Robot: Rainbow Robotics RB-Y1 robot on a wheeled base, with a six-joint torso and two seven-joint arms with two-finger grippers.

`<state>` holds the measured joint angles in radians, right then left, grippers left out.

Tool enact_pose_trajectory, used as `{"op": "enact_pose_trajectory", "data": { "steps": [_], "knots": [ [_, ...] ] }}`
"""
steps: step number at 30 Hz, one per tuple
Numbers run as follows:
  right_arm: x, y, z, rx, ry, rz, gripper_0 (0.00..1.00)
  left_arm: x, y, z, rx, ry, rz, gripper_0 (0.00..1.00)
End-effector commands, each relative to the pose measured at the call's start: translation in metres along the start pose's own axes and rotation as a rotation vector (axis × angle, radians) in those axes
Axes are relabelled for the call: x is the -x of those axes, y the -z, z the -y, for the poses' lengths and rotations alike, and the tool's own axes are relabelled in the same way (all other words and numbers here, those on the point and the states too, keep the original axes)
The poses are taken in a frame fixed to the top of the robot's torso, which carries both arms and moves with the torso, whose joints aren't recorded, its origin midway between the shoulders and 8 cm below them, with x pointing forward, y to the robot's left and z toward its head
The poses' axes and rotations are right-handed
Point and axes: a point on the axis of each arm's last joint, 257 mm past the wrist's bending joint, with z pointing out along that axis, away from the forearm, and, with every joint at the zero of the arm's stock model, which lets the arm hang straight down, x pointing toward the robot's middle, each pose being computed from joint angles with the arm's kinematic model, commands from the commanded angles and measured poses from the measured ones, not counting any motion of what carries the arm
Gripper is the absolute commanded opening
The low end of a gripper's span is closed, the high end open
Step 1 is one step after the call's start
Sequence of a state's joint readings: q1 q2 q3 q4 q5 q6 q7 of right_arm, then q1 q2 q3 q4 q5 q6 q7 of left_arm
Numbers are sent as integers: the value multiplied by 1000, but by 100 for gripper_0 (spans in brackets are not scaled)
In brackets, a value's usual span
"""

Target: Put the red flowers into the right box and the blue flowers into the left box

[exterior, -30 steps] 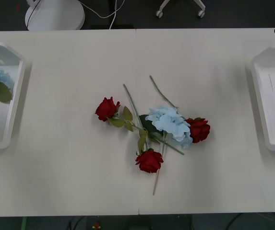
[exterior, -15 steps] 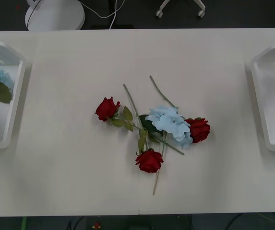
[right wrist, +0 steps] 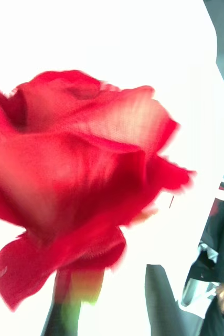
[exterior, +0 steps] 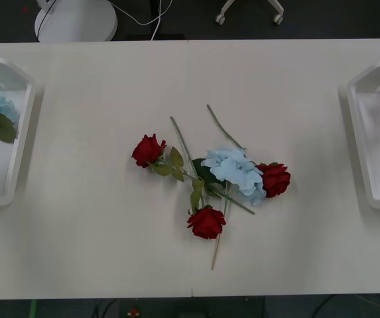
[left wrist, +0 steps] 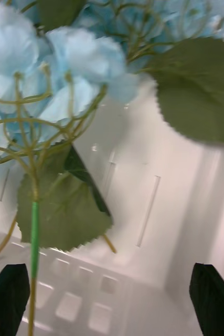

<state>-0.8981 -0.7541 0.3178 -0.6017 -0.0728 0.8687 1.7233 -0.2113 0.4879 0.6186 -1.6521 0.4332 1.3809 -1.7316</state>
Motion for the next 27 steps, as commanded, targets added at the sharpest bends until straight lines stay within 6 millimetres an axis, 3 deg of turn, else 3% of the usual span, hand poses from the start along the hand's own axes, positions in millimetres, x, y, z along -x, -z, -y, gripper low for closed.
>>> {"op": "enact_pose_trajectory", "data": {
  "steps": [1,6,10,13,14,19,27],
  "knots": [
    [15,5,-4,44,-87,37,64,40,66,6,9,-134,81,90],
    [36,19,0,101,-146,89,70,49,111,47,-34,-200,108,90],
    [64,49,-12,229,-225,127,71,45,134,105,-99,-142,88,90],
    [83,79,-29,344,-274,145,71,33,134,150,-153,-20,55,90],
    [95,97,-41,407,-290,154,71,27,132,174,-188,77,34,90],
    [122,154,-86,565,-373,151,71,8,121,246,-290,356,-31,96],
    [148,214,-166,761,-619,70,71,-26,101,318,-332,391,-51,97]
  ]
}}
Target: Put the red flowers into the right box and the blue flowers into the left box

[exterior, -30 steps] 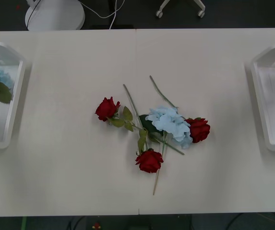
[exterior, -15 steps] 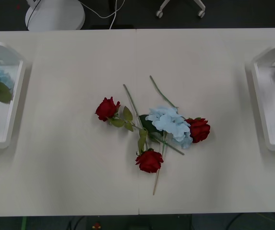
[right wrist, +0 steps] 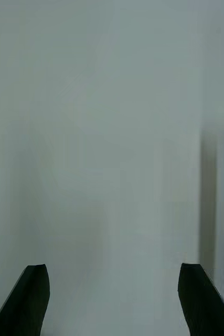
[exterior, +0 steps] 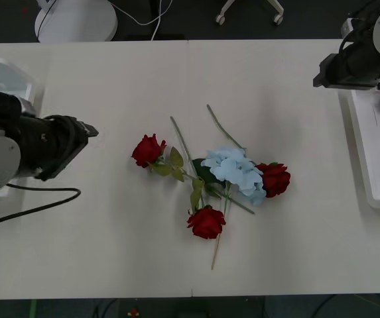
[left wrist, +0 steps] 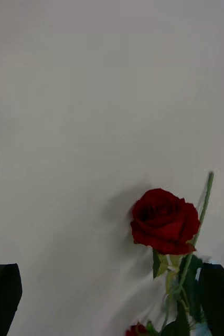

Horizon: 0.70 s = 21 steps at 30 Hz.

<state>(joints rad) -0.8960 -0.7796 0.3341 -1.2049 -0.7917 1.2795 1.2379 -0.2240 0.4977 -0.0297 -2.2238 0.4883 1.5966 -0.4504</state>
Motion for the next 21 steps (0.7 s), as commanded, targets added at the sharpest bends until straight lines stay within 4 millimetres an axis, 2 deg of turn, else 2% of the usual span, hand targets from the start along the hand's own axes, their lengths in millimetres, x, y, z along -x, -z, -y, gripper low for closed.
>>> {"op": "enact_pose_trajectory", "data": {
  "steps": [1,7,11,13,17,21],
  "knots": [
    [-11,5,-44,65,-130,-22,71,-12,-13,31,-22,-116,60,96],
    [-39,10,-107,172,-466,-141,79,-48,-52,60,-21,-103,67,98],
    [-52,24,-158,250,-811,-256,85,-67,-79,77,-15,-65,70,98],
    [-57,32,-176,267,-972,-309,88,-78,-94,82,-11,-48,61,98],
    [-69,39,-201,253,-1219,-401,99,-95,-118,93,-15,-51,43,98],
    [-83,39,-213,211,-1372,-415,100,-112,-136,104,-26,-76,21,99]
  ]
}}
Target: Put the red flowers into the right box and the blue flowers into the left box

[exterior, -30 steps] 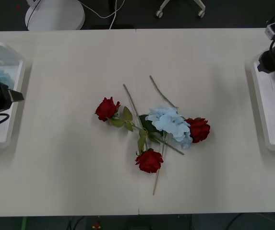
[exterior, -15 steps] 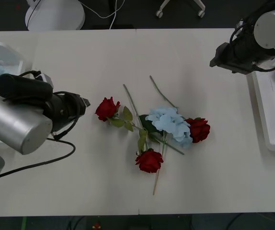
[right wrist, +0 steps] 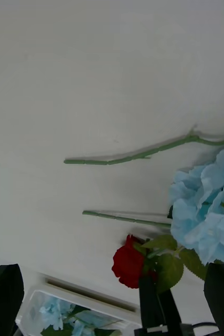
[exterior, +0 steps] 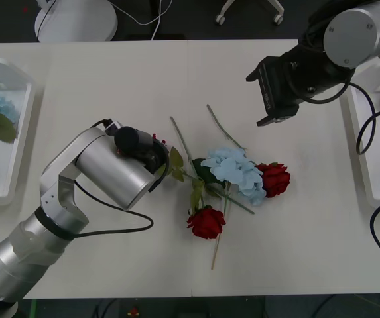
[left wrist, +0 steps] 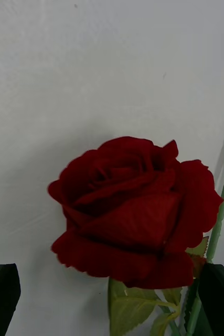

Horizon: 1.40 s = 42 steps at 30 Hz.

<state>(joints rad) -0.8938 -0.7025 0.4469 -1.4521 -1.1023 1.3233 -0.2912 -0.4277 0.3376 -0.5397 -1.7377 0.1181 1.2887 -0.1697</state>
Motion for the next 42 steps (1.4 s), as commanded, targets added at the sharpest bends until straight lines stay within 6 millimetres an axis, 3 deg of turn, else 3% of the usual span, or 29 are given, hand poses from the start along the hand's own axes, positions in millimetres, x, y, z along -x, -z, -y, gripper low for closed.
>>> {"op": "enact_pose_trajectory", "data": {
  "steps": [1,6,14,18,23,31,36,42],
  "knots": [
    [-29,-11,12,3,-107,6,100,-16,-6,51,-80,-28,-1,100],
    [-21,-26,21,25,-286,61,100,-24,-16,61,-76,-22,-8,100],
    [22,-35,25,58,-558,167,100,-25,-45,57,-48,-26,26,99],
    [42,-39,37,29,-625,220,100,-23,-53,49,-35,-28,39,0],
    [64,-47,47,10,-655,273,100,-15,-53,46,-28,-25,58,0],
    [79,-69,64,14,-641,324,100,5,-47,48,-43,16,82,0],
    [76,-81,71,27,-620,336,100,31,-23,55,-75,87,106,0],
    [67,-95,78,34,-617,328,100,75,28,62,-142,196,110,0]
  ]
}}
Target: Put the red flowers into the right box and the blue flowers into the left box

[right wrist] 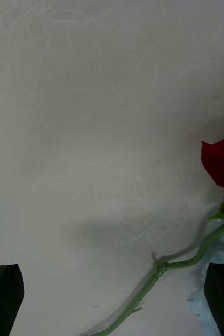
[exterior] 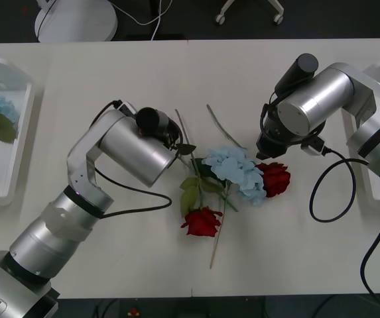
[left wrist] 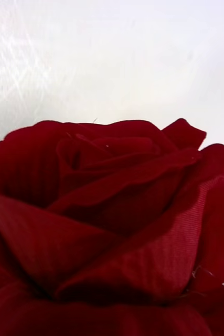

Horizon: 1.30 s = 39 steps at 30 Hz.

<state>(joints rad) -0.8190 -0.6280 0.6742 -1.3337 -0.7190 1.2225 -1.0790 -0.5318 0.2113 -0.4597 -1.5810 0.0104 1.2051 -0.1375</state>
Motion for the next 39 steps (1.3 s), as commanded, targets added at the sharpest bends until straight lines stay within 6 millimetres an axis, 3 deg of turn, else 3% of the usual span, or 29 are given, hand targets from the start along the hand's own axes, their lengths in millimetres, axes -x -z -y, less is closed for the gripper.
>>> {"op": "enact_pose_trajectory", "data": {
  "steps": [1,4,9,18,24,25,26,27,28,29,32,35,39],
  "knots": [
    [-15,-8,17,-8,17,-29,100,49,39,13,-76,118,28,0],
    [-18,-14,27,-11,18,-27,100,73,60,21,-132,93,51,0],
    [-19,-20,38,-18,18,-19,100,95,82,33,-217,45,50,0],
    [-9,-29,49,-25,32,1,100,85,98,66,-437,-89,-28,0],
    [1,-34,55,-27,51,18,99,76,115,91,-597,-71,-88,0],
    [2,-35,54,-26,51,19,90,76,117,93,-612,-66,-90,0],
    [2,-35,54,-26,51,19,90,76,117,93,-612,-66,-90,0],
    [3,-35,54,-27,59,20,54,80,126,100,-658,-68,-100,0],
    [4,-35,53,-26,61,22,38,81,130,102,-681,-77,-108,0],
    [6,-36,54,-29,64,27,31,84,136,105,-705,-83,-113,0],
    [12,-39,51,-26,69,34,13,88,149,110,-771,-99,-137,0],
    [15,-43,45,-14,68,29,3,91,149,103,-784,-236,-109,0],
    [18,-46,40,-4,72,20,0,92,144,88,-780,-441,-77,0]
  ]
}}
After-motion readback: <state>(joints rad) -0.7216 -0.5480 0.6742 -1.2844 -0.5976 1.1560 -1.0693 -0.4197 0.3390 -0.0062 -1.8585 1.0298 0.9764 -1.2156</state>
